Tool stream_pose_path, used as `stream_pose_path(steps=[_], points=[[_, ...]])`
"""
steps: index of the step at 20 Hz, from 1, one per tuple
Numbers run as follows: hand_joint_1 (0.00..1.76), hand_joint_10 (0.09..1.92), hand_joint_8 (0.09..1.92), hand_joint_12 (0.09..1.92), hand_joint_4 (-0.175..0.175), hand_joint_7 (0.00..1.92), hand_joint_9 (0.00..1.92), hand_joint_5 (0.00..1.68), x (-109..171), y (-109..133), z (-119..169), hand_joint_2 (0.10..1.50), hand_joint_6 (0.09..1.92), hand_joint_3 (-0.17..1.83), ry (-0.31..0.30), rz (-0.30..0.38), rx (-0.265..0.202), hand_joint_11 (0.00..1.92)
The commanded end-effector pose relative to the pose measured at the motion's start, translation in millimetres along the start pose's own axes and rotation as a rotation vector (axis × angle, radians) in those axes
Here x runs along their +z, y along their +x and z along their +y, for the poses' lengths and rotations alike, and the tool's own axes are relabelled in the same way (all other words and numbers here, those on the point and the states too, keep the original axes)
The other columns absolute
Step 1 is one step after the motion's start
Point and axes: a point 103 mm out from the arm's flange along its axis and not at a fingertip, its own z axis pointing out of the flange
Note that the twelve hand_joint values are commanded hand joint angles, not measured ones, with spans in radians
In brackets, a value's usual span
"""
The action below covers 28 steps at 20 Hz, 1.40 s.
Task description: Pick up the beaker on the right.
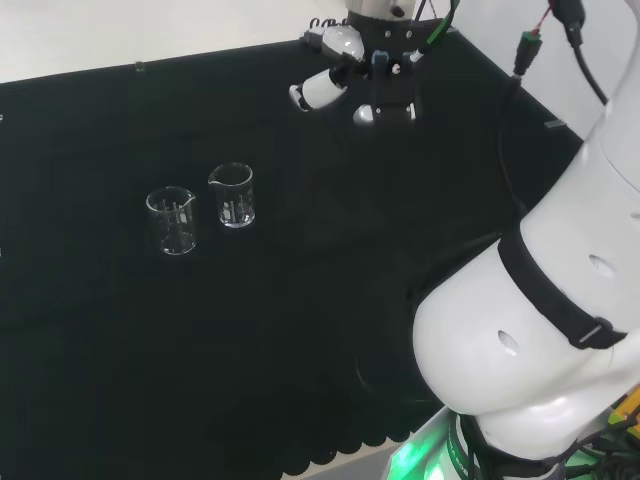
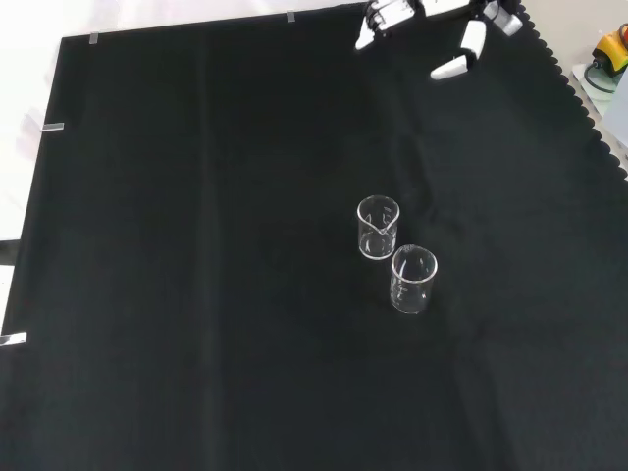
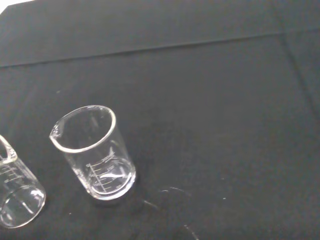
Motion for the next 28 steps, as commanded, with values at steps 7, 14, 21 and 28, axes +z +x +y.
stream_pose_path(steps=[7, 14, 21, 28], points=[[0.66, 0.63, 0.56, 0.94, -0.046, 0.1, 0.19, 0.18, 54.0, -2.9, 34.5, 0.53, 0.09, 1.04, 0.034, 0.112, -0.121, 0.0], [0.7, 0.63, 0.56, 0.9, -0.045, 0.14, 0.2, 0.18, 79.3, -6.2, 48.9, 0.47, 0.09, 1.07, 0.046, 0.182, -0.2, 0.0], [0.71, 0.63, 0.56, 0.9, -0.045, 0.15, 0.21, 0.18, 94.6, -6.5, 60.4, 0.45, 0.09, 1.07, 0.066, 0.225, -0.222, 0.0], [0.7, 0.62, 0.56, 0.95, -0.045, 0.16, 0.23, 0.18, 110.3, -0.1, 64.6, 0.45, 0.09, 1.08, 0.086, 0.281, -0.265, 0.0]])
